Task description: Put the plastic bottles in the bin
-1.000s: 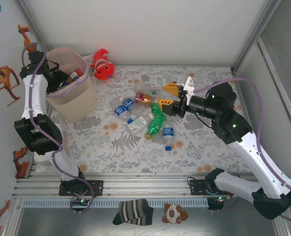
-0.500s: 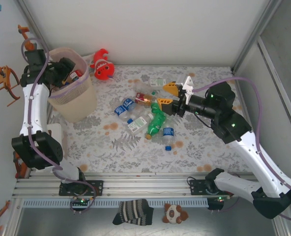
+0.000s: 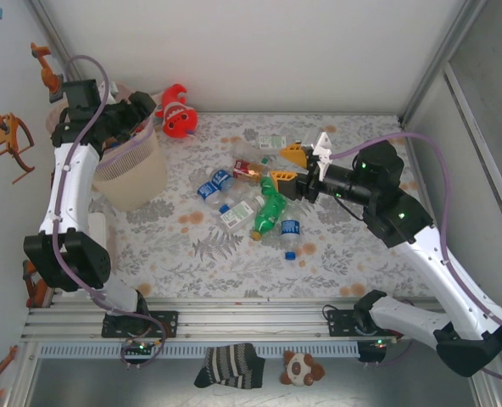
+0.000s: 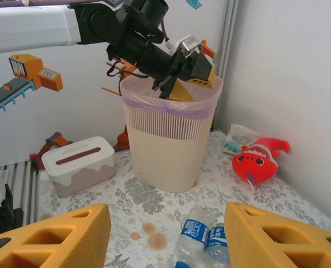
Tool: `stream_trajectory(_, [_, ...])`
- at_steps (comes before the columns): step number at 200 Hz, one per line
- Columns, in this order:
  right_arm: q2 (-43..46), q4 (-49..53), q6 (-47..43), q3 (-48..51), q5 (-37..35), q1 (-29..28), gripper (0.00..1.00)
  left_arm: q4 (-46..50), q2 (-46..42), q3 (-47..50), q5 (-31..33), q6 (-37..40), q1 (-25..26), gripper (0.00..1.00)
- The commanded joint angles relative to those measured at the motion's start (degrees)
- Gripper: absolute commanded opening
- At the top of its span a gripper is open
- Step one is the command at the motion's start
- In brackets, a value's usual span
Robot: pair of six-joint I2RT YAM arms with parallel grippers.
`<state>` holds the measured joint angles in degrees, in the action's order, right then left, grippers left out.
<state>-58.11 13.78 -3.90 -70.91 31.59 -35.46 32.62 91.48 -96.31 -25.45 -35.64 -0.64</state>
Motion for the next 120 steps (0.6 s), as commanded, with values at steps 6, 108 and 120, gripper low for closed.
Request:
stream_trajectory(6, [0.49,-0.05,0.52,-1.25,-0.39,-0.68,0.55,1.24,-0.82,-0.28,-4.14,3.74,1.08,0.78])
stream_trajectory(108, [-0.26,-0.46,0.30,-0.65,-0.28,-0.92,0.55,3.10,-3.61,4.50,-15.27,6.49,2.64,0.79])
stream_trajectory(120, [-0.38,-0.58,0.21,-0.64,-0.44,-0.92,0.55,3.33,-3.83,4.82,-15.59,6.85,2.75,0.79])
